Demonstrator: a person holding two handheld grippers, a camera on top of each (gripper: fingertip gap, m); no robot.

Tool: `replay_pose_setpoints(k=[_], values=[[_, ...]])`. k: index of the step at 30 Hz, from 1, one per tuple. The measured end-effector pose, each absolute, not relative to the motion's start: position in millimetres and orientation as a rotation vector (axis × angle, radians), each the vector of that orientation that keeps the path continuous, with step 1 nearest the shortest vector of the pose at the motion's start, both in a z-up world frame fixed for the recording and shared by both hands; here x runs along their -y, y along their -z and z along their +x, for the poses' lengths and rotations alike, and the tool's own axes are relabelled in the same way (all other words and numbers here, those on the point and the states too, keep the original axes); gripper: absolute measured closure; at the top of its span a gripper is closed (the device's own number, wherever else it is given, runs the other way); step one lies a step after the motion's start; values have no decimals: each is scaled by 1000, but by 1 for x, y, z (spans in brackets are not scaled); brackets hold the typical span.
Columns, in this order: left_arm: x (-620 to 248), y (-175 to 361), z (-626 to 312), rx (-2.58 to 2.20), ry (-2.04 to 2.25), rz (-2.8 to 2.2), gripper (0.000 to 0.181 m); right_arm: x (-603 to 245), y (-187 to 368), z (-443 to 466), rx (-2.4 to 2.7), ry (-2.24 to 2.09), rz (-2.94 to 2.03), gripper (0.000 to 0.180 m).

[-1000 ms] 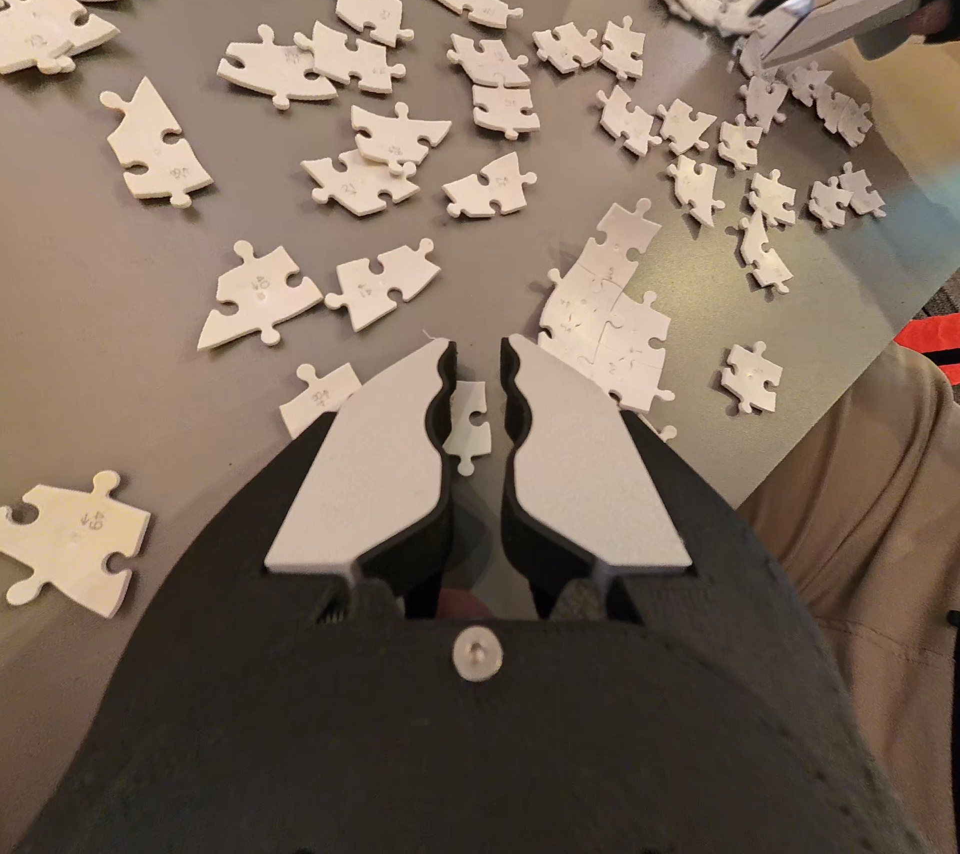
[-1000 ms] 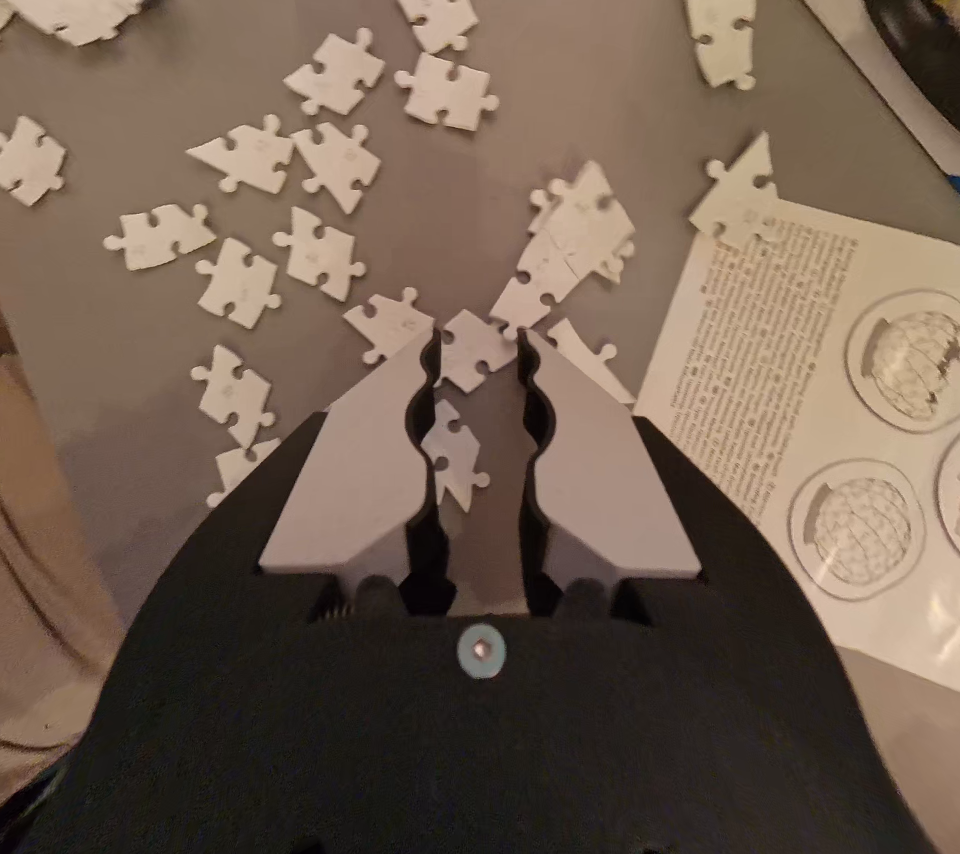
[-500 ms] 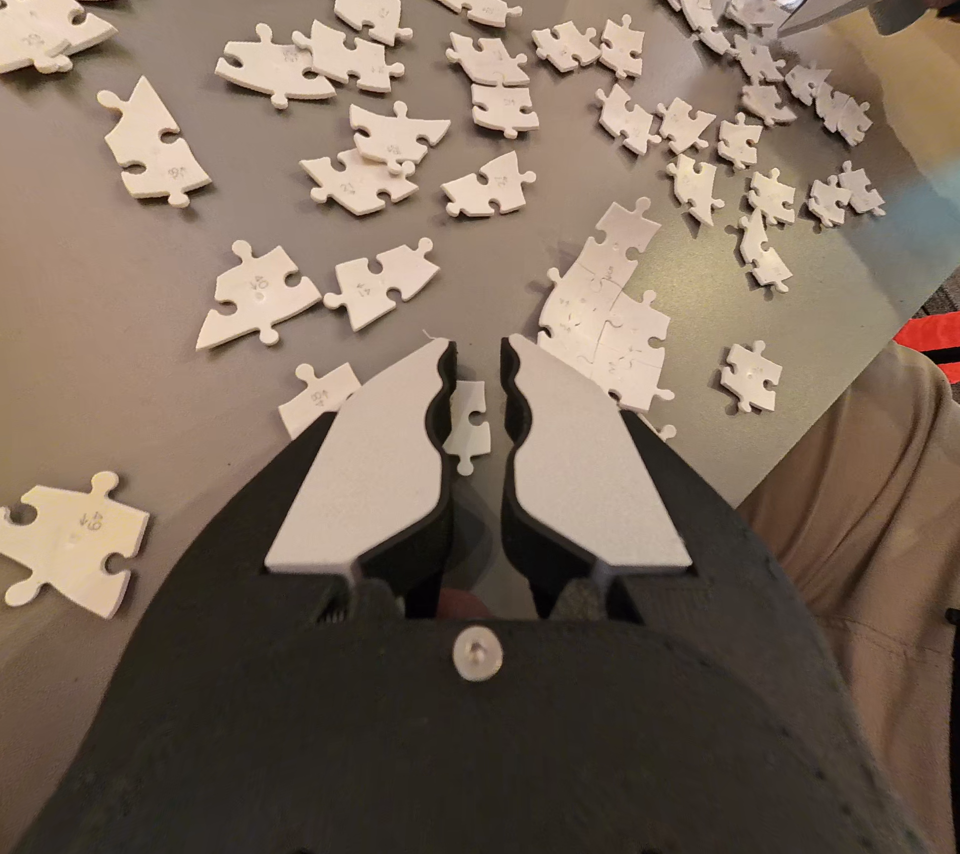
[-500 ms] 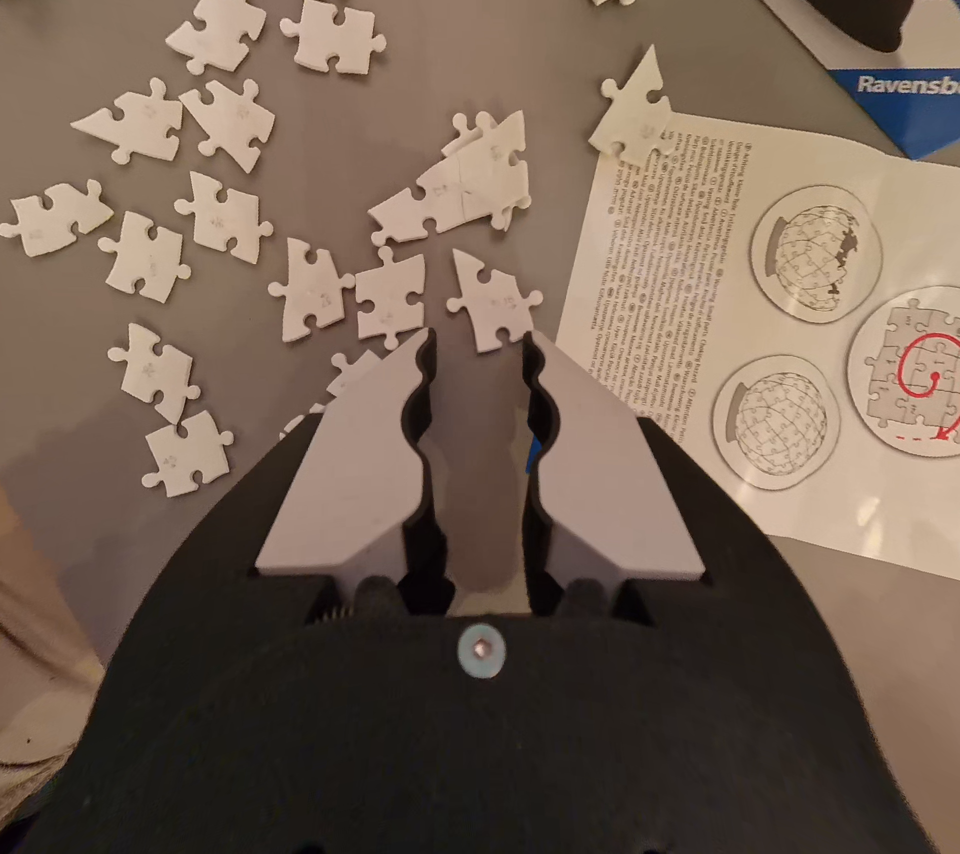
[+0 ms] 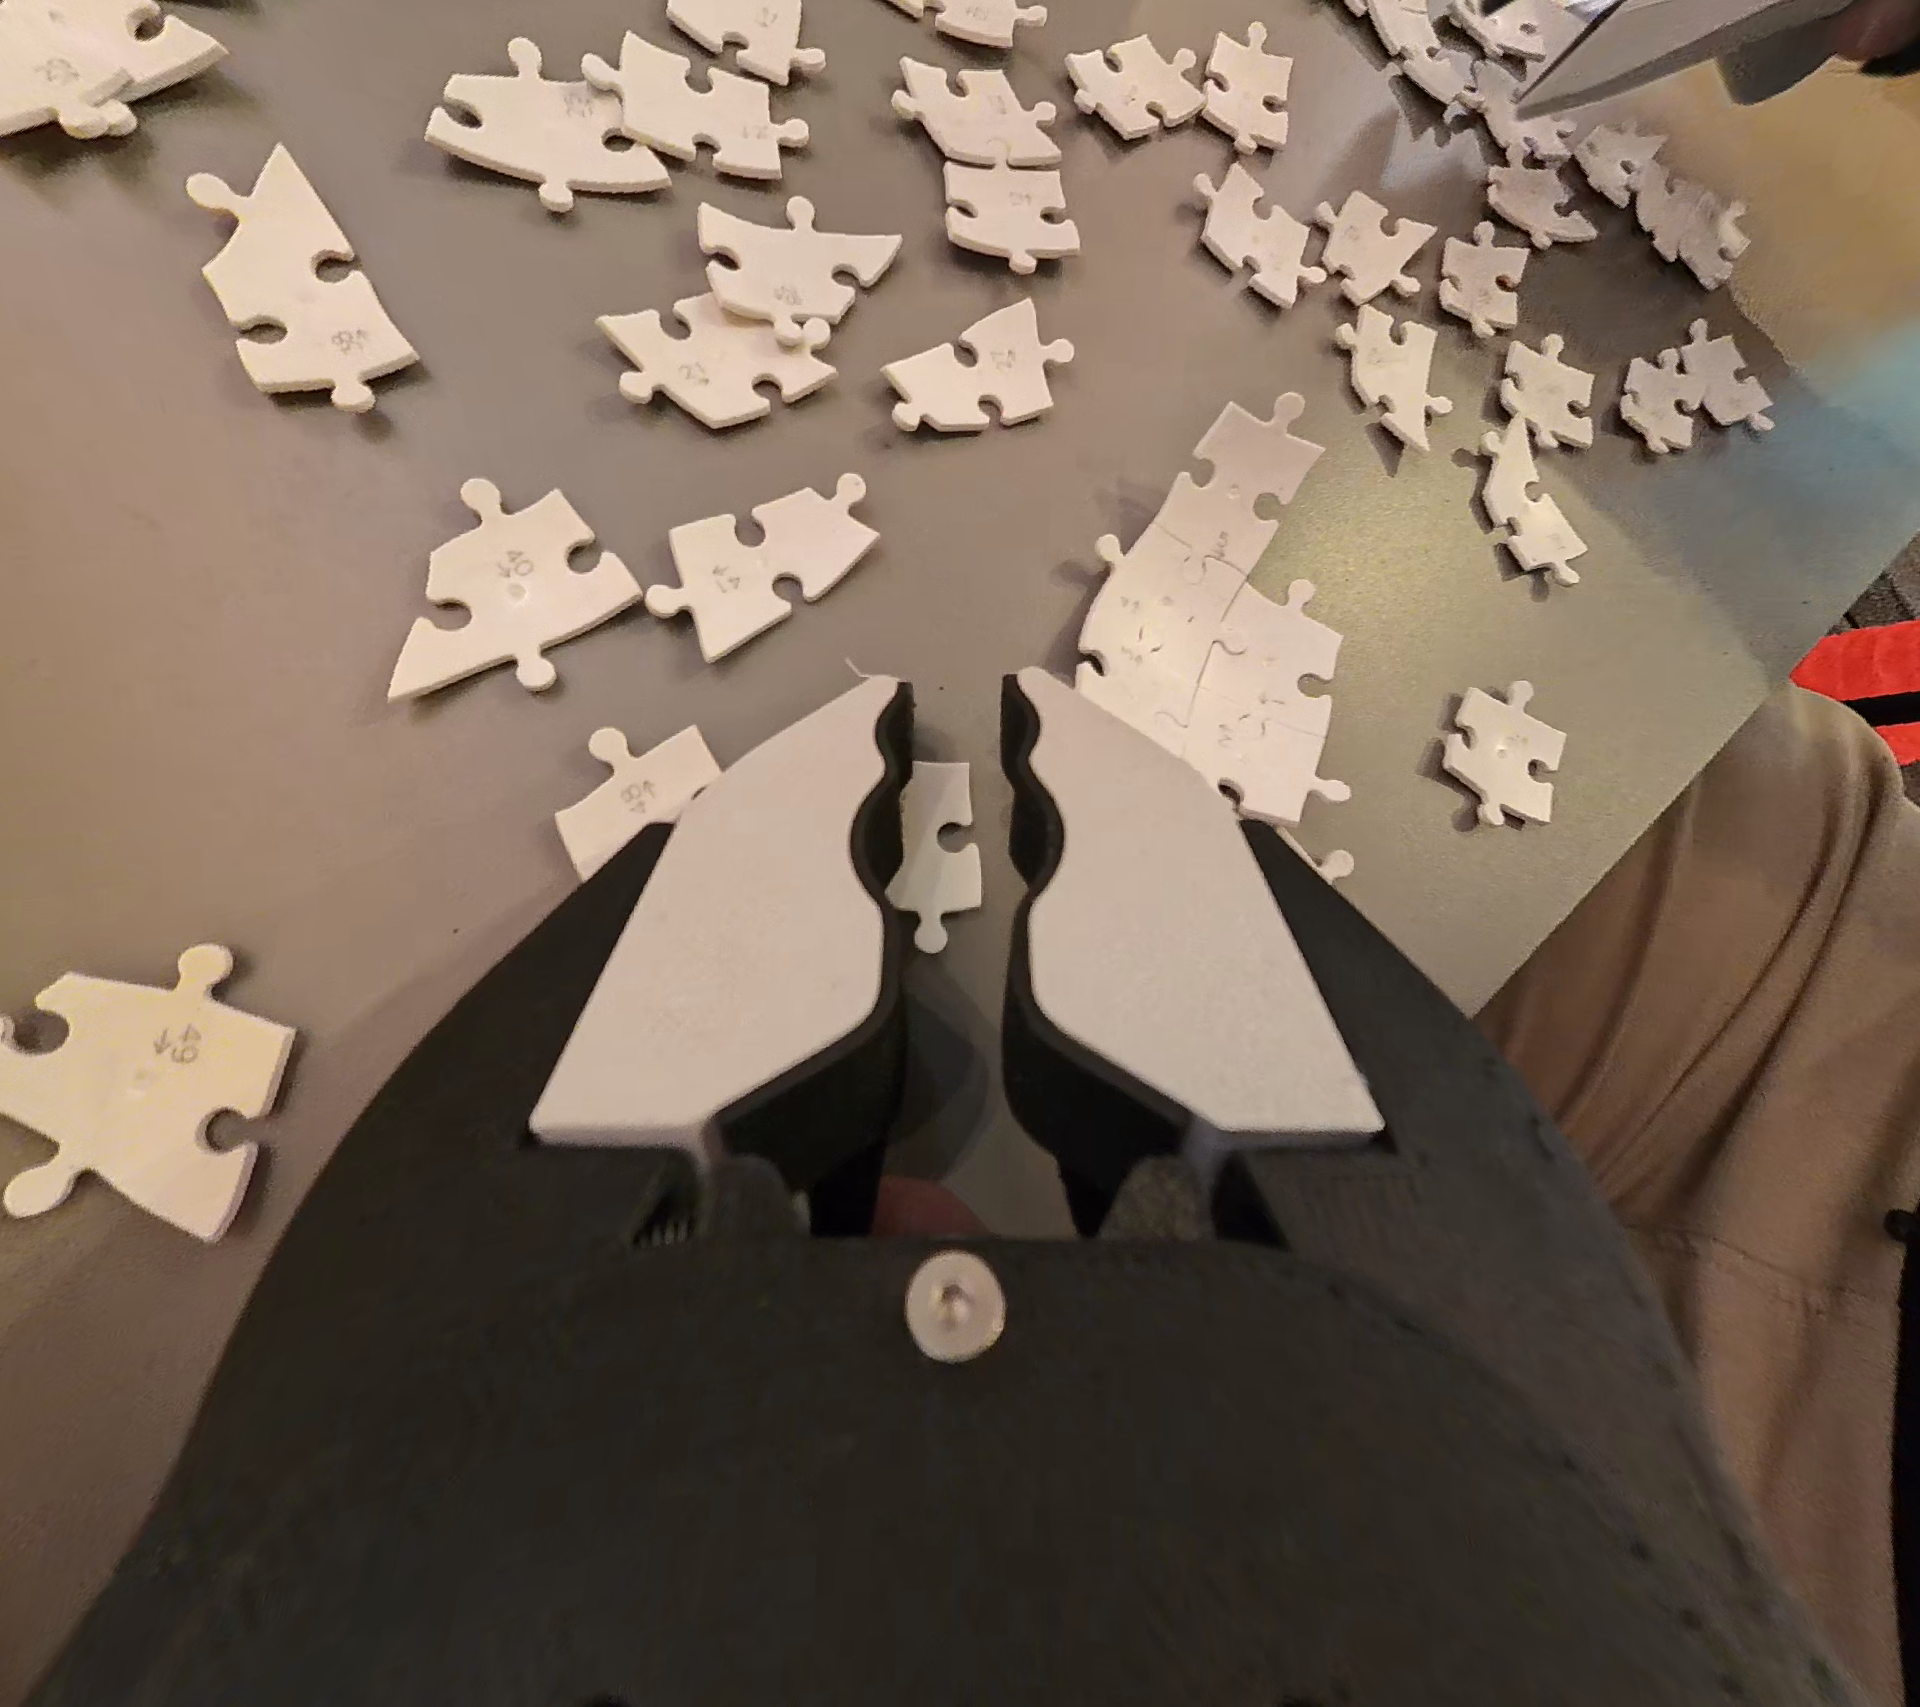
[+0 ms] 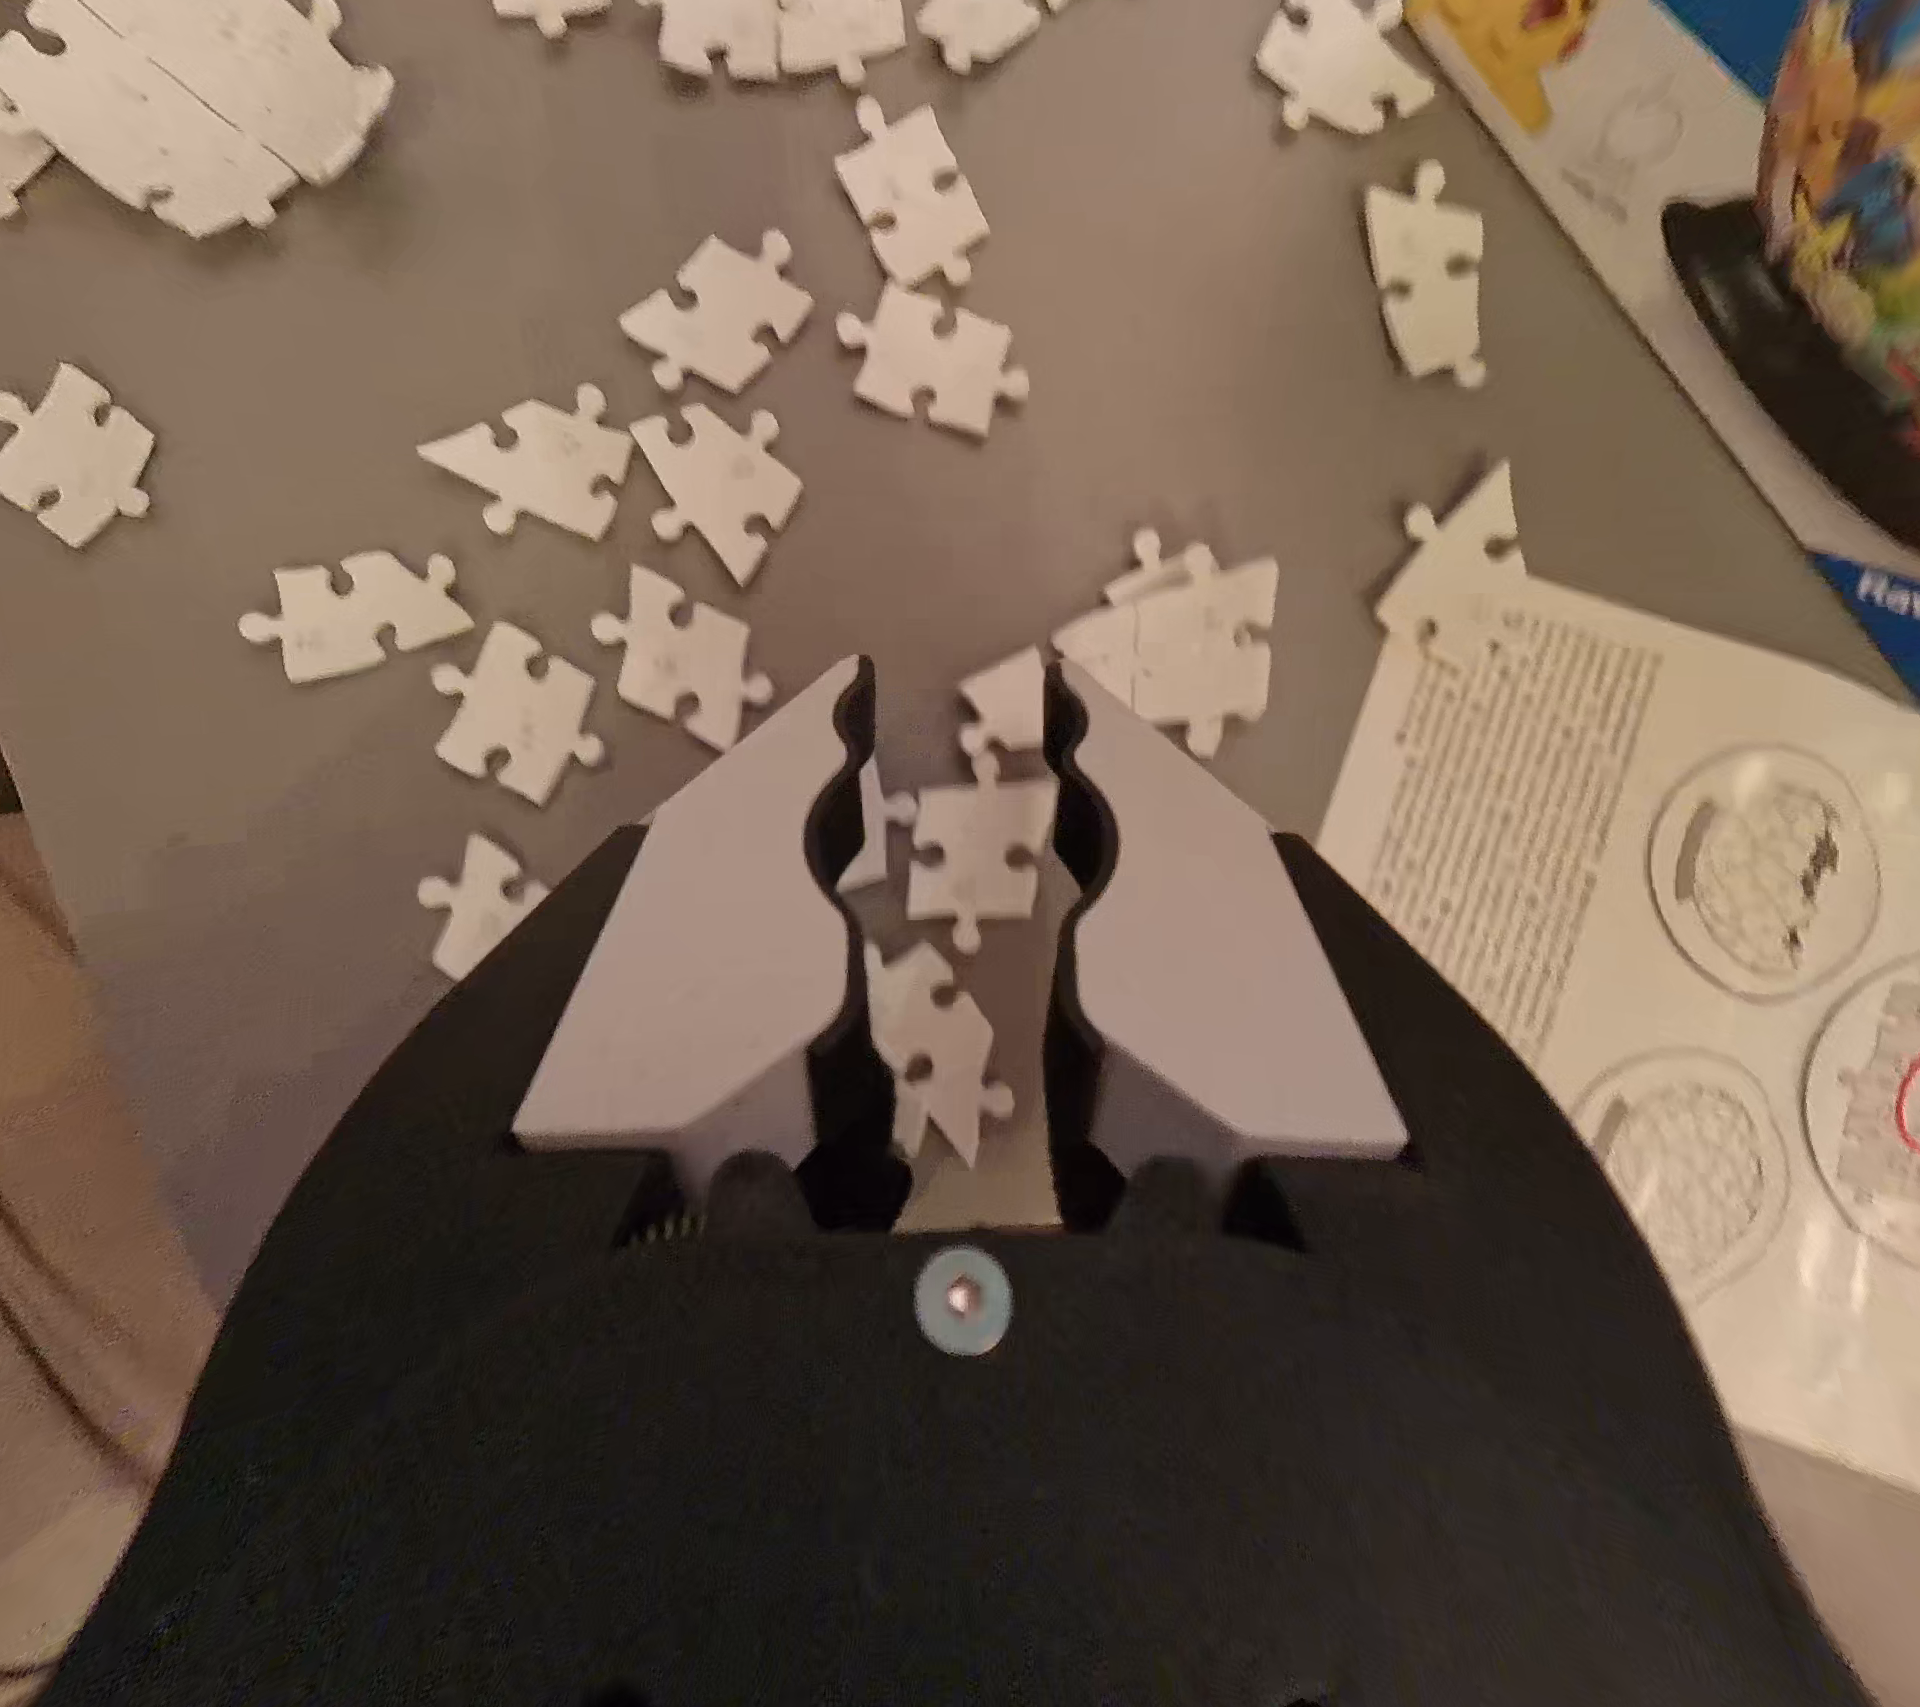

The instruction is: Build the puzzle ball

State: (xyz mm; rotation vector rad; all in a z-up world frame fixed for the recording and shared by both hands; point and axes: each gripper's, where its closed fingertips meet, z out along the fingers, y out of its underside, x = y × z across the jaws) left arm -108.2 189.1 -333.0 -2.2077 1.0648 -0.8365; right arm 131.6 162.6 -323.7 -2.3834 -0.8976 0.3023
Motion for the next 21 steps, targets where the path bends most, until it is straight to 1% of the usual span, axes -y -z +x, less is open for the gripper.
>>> replay_pose_setpoints(k=[8, 17, 21], values=[[-188, 336, -108, -1088, 799, -2216, 165, -211, 306, 74, 775, -324, -2252, 151], [-189, 333, -108, -1064, 838, -2210, 165, -245, 333, 57, 759, -288, -2301, 150], [-189, 333, -108, -1061, 849, -2212, 165, -244, 338, 55, 784, -303, -2310, 156]])
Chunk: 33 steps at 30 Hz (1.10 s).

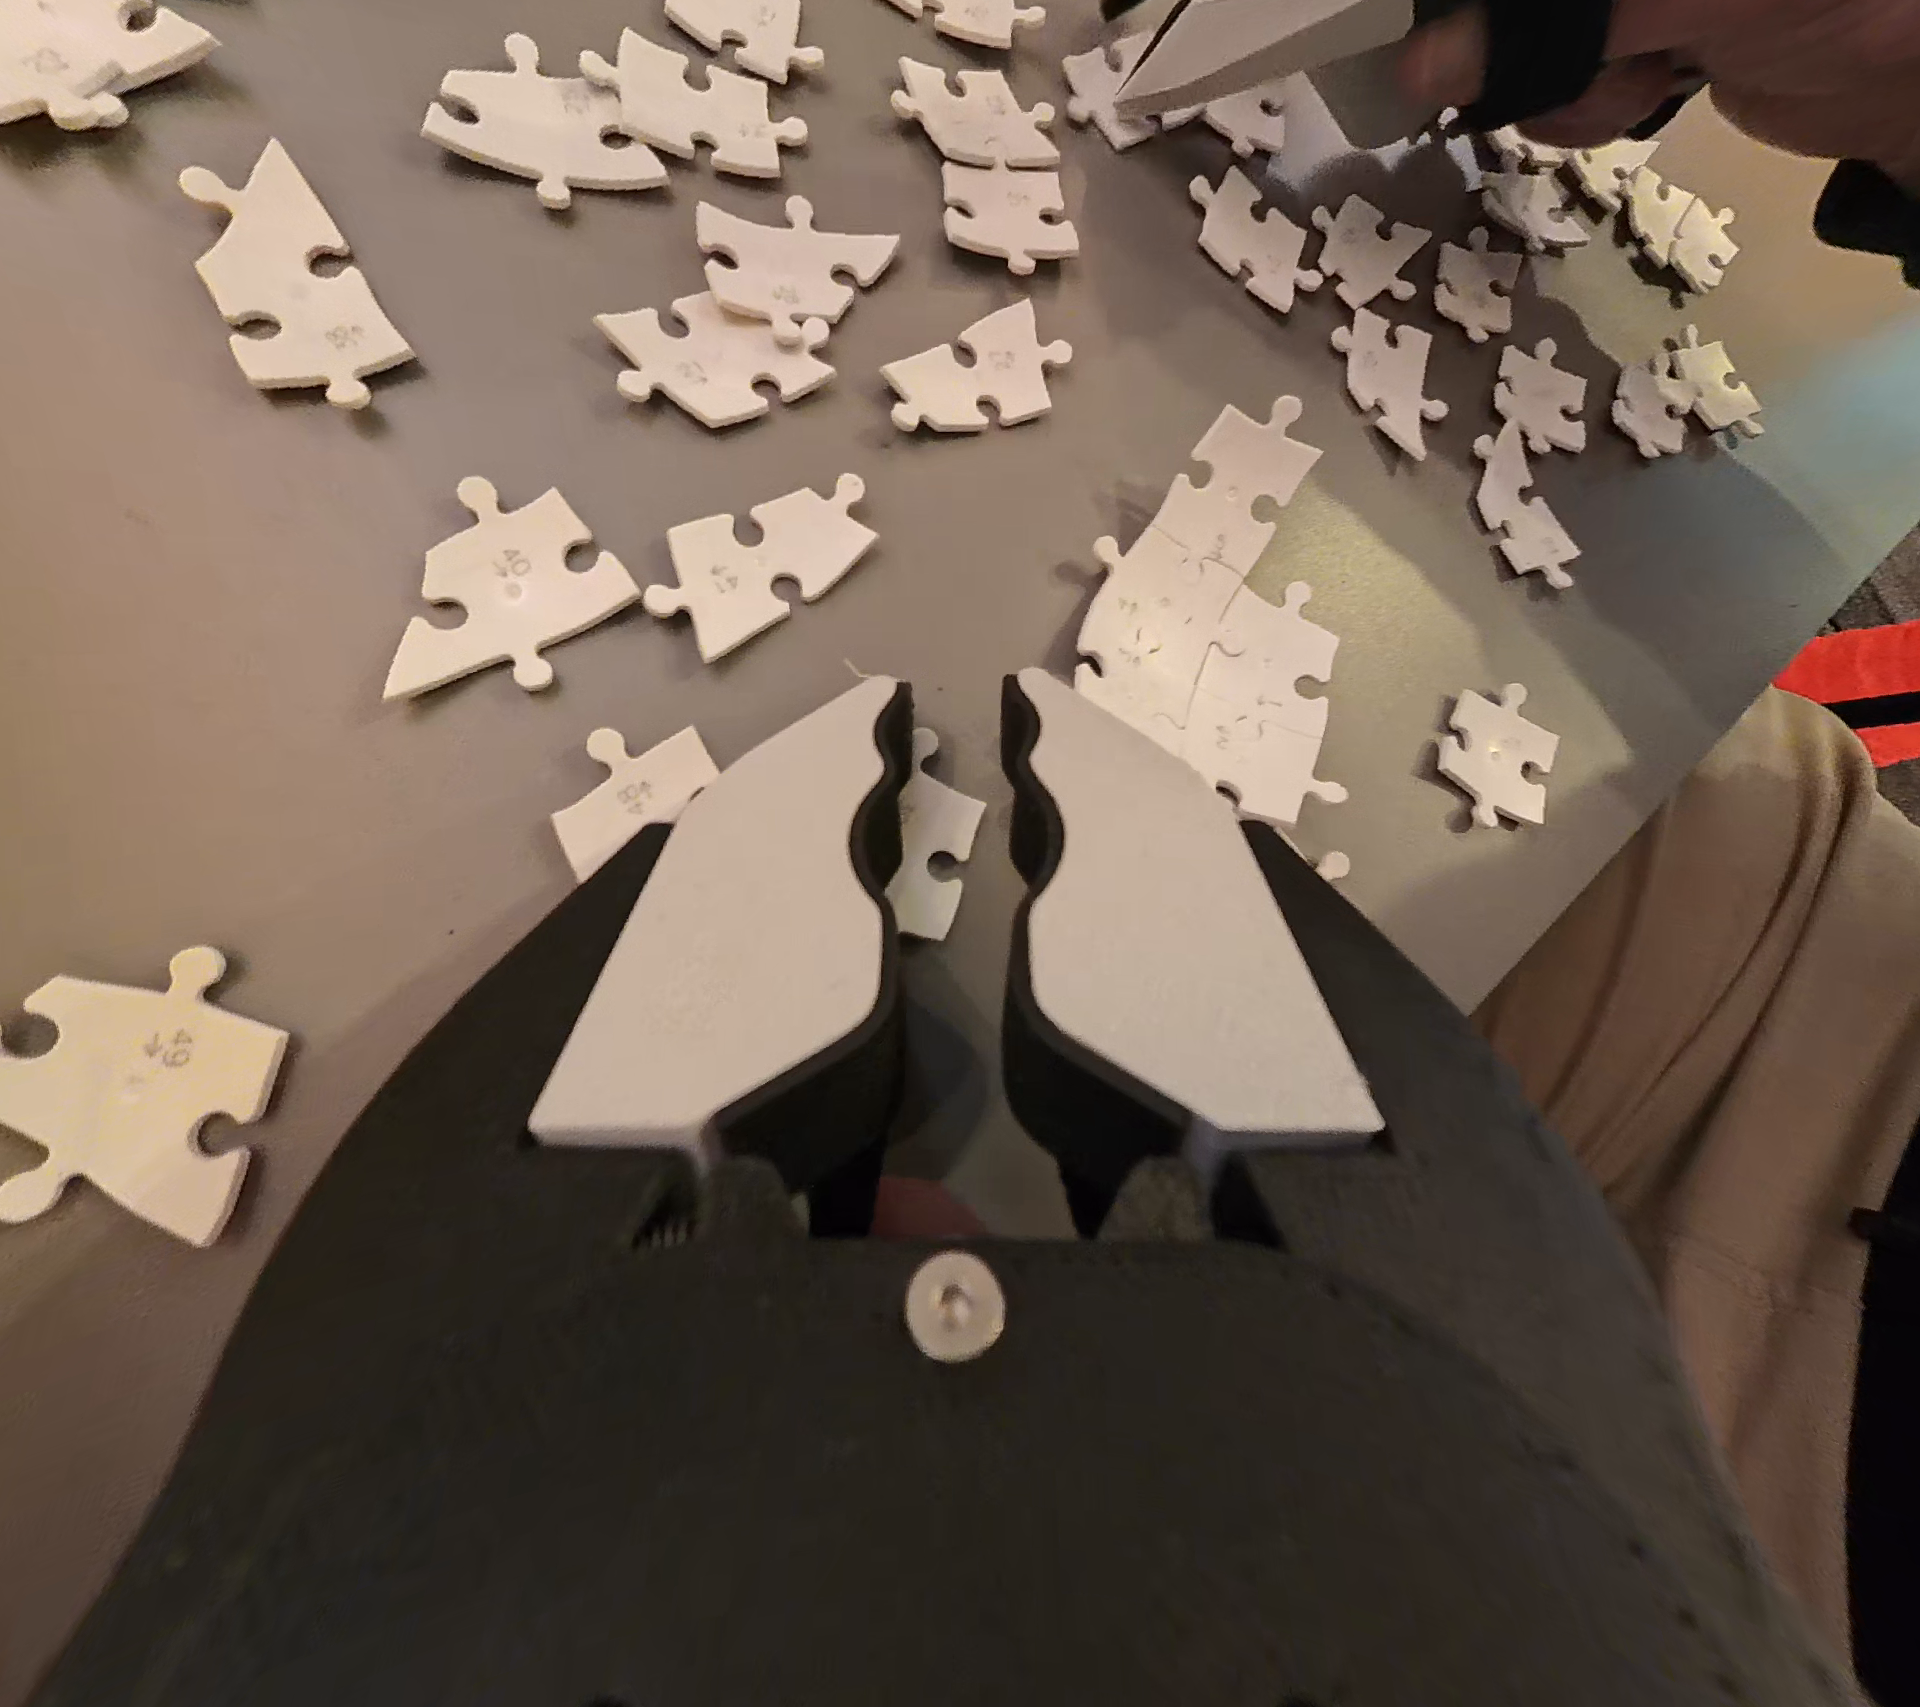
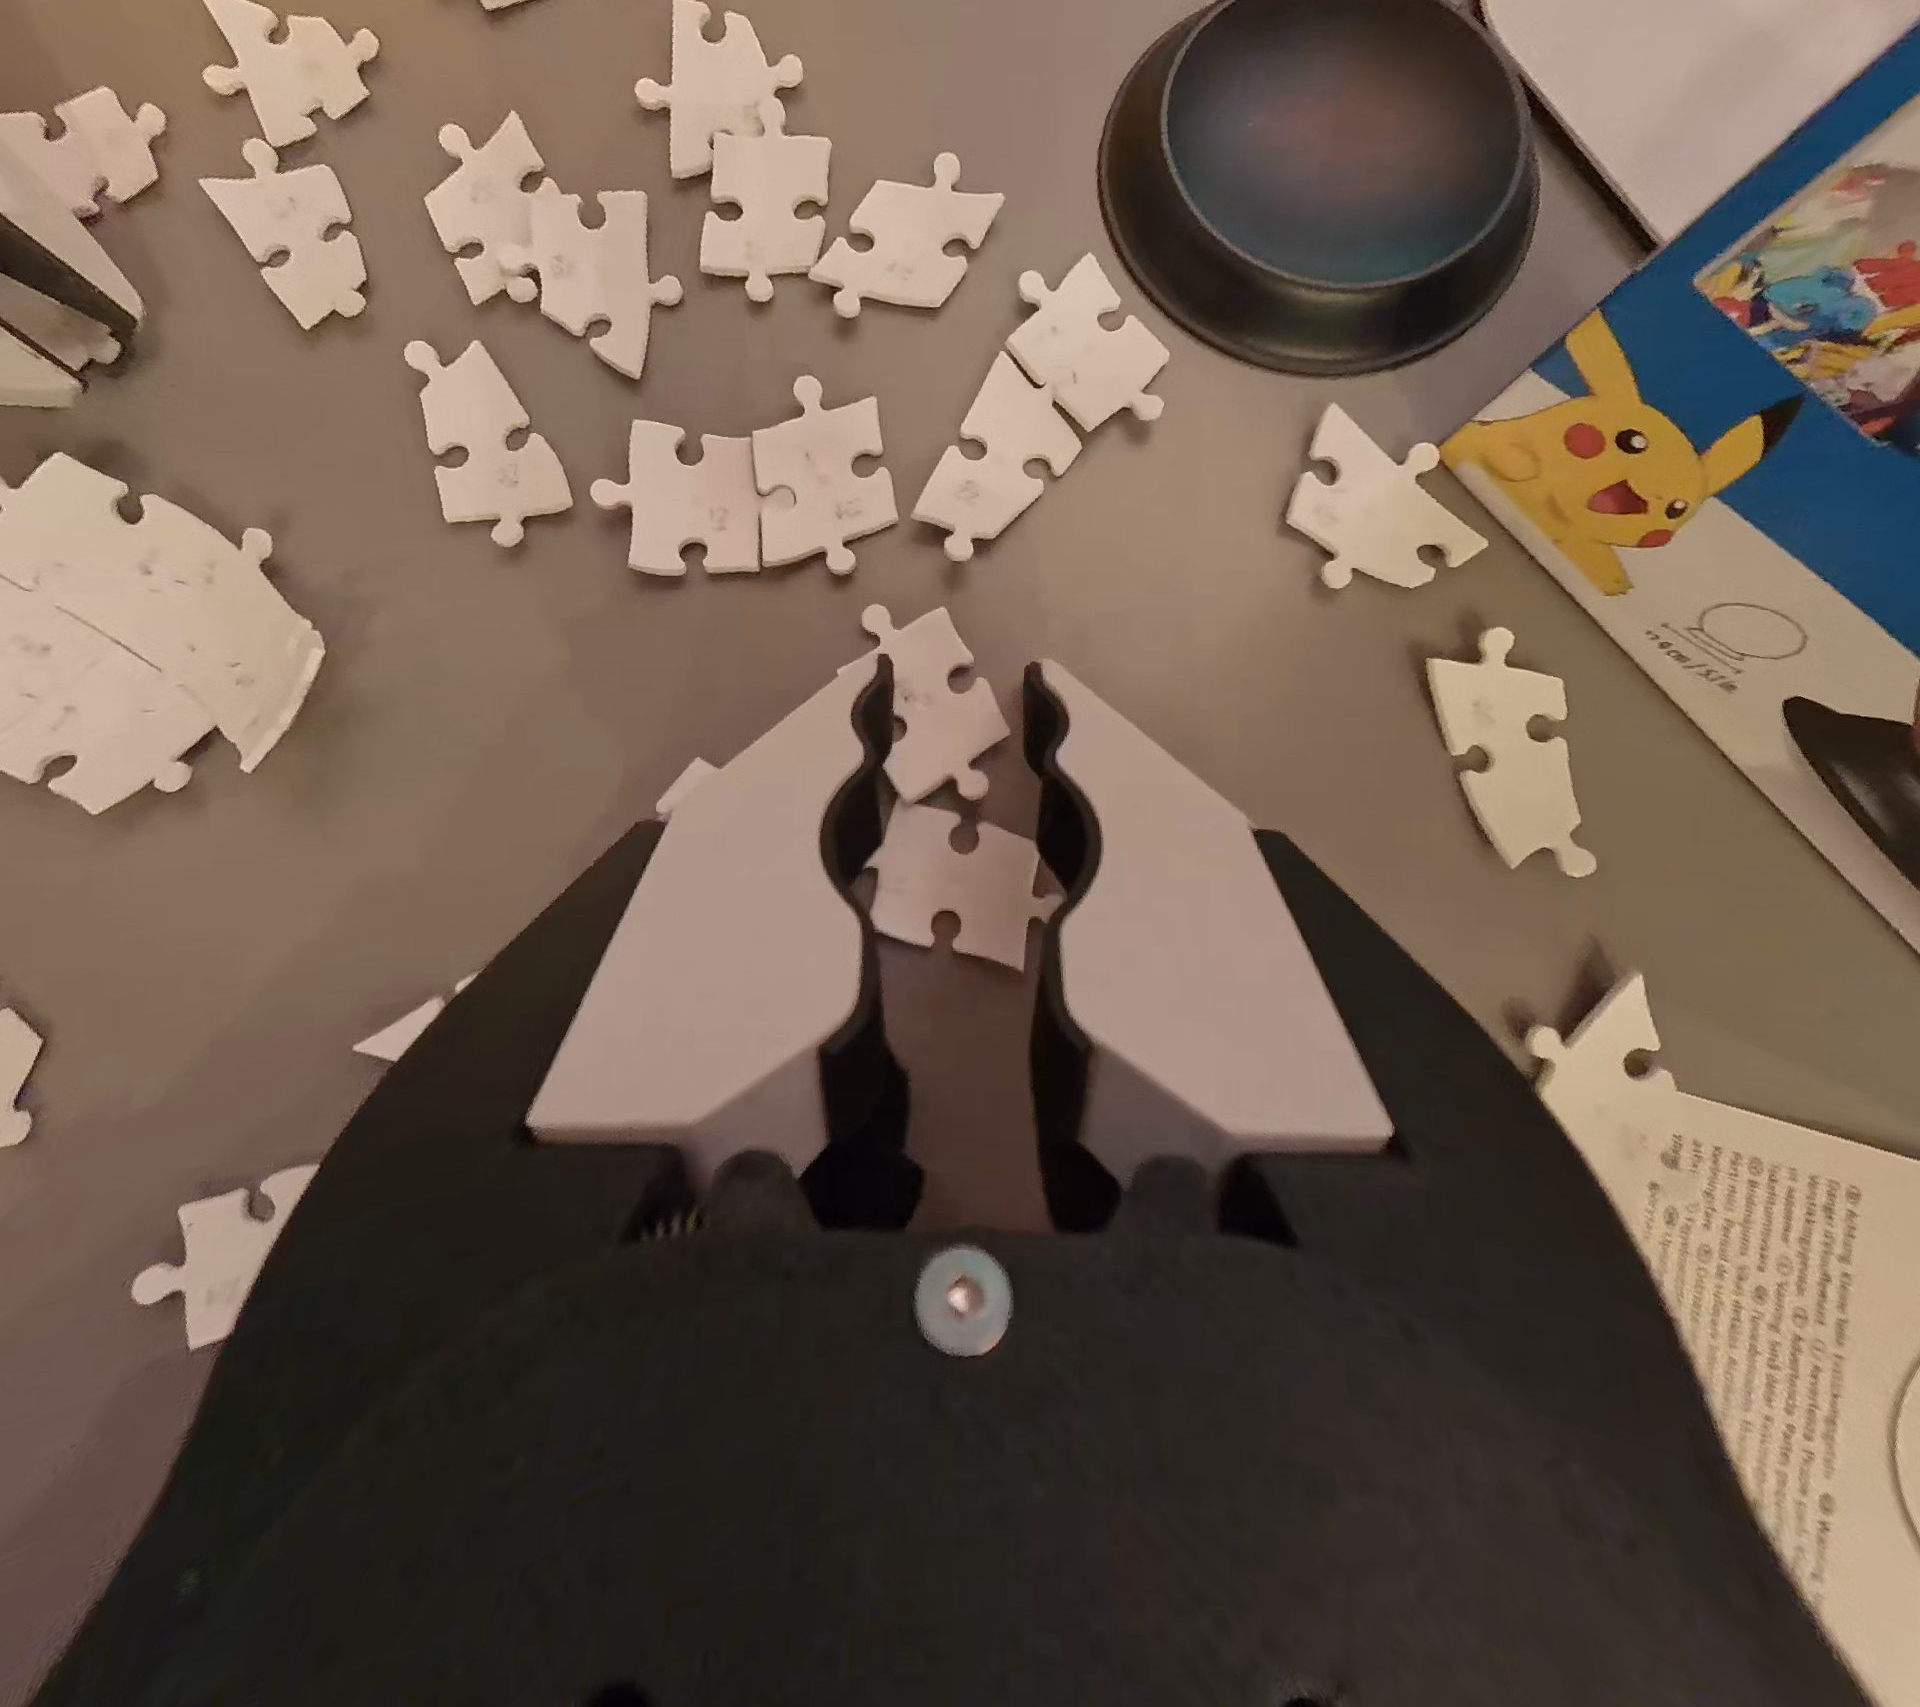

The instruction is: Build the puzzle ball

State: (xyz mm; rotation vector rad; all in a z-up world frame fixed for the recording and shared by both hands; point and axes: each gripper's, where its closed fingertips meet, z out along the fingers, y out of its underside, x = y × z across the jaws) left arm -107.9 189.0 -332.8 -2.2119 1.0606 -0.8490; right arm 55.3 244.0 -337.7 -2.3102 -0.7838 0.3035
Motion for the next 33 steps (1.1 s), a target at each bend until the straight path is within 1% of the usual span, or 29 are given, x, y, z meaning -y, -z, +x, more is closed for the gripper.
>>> replay_pose_setpoints(k=[4, 10, 18, 23, 33], values=[[-189, 333, -108, -1060, 852, -2213, 165, -245, 337, 72, 752, -269, -2328, 159], [-189, 333, -108, -1057, 861, -2214, 165, -249, 335, 86, 700, -228, -2312, 154], [-190, 331, -108, -1042, 880, -2210, 165, -253, 326, 86, 704, -198, -2243, 155], [-190, 331, -108, -1036, 883, -2209, 165, -251, 322, 84, 661, -268, -2227, 154], [-189, 331, -108, -1042, 880, -2210, 165, -253, 325, 80, 647, -282, -2221, 153]])
